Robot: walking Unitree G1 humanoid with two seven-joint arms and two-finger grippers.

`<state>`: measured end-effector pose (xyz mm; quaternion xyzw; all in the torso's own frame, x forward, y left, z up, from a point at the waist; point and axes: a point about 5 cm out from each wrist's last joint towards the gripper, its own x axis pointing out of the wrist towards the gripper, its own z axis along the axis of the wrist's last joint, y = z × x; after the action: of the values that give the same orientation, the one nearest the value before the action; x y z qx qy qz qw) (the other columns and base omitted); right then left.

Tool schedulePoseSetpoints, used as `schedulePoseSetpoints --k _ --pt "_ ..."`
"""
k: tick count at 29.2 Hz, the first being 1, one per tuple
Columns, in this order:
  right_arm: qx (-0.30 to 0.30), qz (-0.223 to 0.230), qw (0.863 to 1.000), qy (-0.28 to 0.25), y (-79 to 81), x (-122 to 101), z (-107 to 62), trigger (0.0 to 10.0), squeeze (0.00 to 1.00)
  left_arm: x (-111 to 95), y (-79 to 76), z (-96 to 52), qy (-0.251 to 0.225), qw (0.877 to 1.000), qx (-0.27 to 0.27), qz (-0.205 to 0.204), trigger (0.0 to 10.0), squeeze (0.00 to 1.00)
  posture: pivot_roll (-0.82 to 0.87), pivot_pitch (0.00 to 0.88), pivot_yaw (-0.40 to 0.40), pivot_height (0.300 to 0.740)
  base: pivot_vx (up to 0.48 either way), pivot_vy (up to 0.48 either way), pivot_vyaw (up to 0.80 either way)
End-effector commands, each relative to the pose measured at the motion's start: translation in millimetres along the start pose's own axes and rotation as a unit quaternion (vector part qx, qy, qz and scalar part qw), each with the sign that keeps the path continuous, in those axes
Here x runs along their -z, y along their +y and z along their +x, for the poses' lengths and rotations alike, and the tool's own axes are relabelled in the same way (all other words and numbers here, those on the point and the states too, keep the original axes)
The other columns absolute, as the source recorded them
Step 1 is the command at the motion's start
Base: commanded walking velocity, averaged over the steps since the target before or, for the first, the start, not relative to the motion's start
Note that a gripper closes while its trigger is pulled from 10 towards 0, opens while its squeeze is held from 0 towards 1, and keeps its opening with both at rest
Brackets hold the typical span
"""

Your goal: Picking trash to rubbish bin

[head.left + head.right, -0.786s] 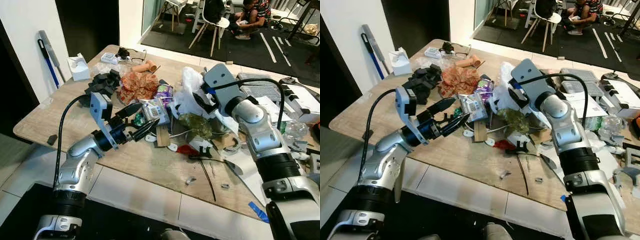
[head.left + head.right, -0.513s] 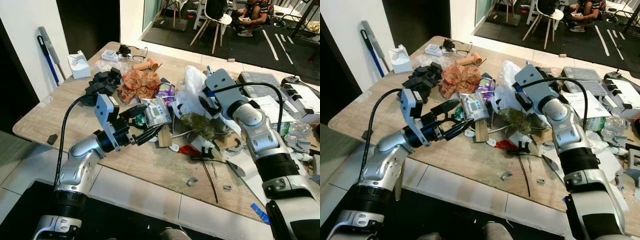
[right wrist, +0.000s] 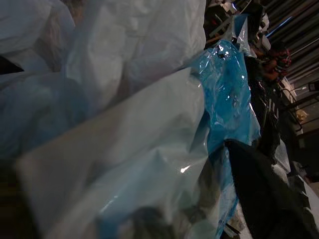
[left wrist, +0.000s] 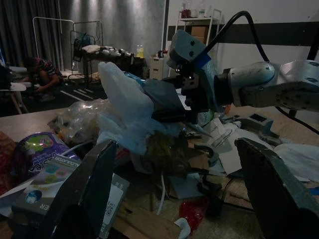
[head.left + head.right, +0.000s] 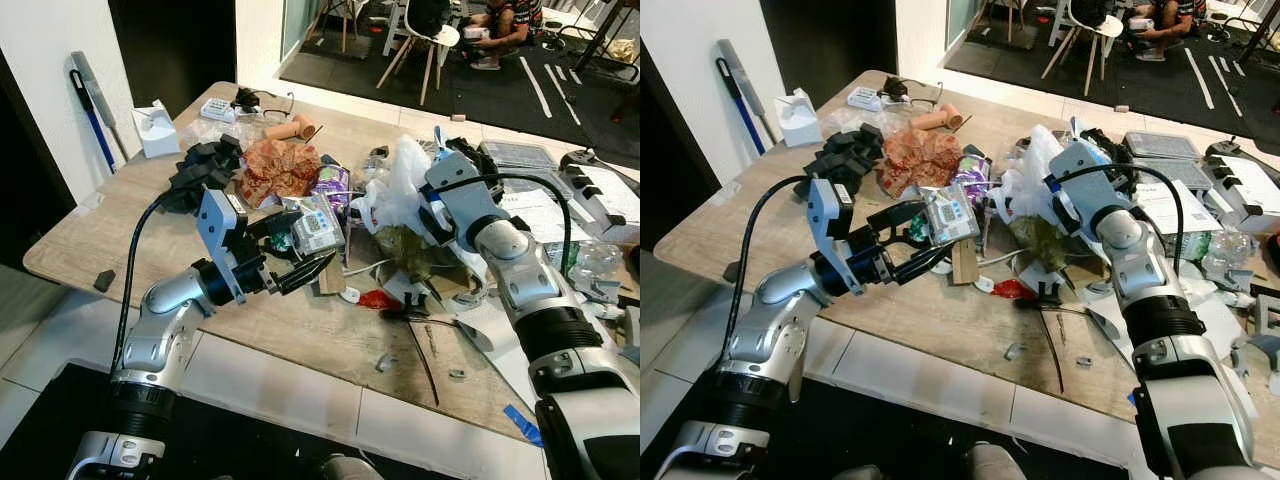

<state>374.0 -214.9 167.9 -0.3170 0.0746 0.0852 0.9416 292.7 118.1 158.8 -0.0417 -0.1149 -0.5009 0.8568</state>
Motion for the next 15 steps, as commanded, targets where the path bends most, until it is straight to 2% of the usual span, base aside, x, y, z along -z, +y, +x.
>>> schedulePoseSetpoints --k 1,15 --pt "0.004 0.015 1.000 -0.001 -4.2 -0.4 0.5 0.0 0.00 1.1 -3.7 0.1 0.003 1.000 0.006 0.005 10.0 0.00 -0.05 0.000 -0.085 0.740 0.000 0.000 0.00" --pt "0.016 0.043 0.999 -0.004 -9.3 -4.2 2.4 0.0 0.00 1.3 -4.8 2.3 0.003 1.000 0.011 0.007 10.0 0.00 -0.05 0.000 -0.086 0.740 0.000 0.000 0.00"
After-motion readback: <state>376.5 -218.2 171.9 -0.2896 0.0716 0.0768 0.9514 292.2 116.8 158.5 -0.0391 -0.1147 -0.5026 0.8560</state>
